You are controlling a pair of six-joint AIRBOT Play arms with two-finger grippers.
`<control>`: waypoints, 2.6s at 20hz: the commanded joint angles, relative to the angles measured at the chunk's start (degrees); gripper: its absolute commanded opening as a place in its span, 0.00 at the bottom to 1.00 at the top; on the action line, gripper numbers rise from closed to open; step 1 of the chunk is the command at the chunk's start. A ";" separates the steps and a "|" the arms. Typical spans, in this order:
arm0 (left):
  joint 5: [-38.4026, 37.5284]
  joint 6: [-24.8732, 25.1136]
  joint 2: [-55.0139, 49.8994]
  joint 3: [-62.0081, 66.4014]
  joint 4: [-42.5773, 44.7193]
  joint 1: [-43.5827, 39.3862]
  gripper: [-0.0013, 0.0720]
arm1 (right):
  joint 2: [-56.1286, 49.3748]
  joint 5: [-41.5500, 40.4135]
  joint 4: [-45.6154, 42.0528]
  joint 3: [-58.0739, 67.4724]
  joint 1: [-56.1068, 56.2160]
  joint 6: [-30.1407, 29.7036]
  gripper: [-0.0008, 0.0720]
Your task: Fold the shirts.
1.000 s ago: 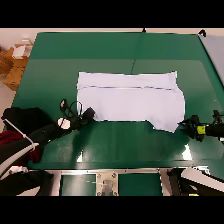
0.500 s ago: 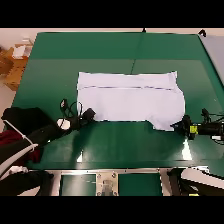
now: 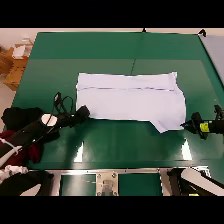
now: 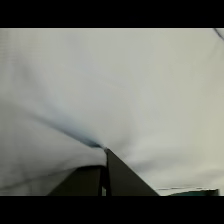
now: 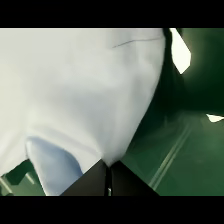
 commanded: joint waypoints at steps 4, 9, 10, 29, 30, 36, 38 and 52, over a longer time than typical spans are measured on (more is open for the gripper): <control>-17.00 -8.24 0.83 5.92 14.60 1.51 0.05 | 8.07 2.40 -8.87 2.97 -0.13 9.51 0.04; -27.82 -21.49 0.09 21.97 39.71 1.51 0.05 | 8.04 5.14 -3.26 12.68 2.32 9.94 0.04; -29.07 -21.11 -1.20 25.27 41.44 1.51 0.05 | 7.85 3.87 -1.44 14.58 3.50 9.92 0.04; -23.63 -2.62 -46.42 72.74 29.33 9.14 0.99 | -41.53 -9.20 11.96 56.02 16.15 4.28 0.62; -28.81 -1.77 -46.42 75.32 29.55 10.36 0.99 | -41.53 -6.51 11.76 58.14 14.69 1.11 0.75; -46.95 -1.75 -46.31 85.96 29.33 14.45 0.99 | -45.24 5.90 6.71 60.70 6.88 -6.51 0.91; -47.28 -1.75 -46.38 85.96 28.17 14.14 0.99 | -48.72 9.14 7.30 60.70 6.93 -8.55 0.91; -47.93 -0.31 -46.49 85.85 22.99 13.92 0.26 | -55.43 15.65 17.09 71.06 14.56 -11.61 0.04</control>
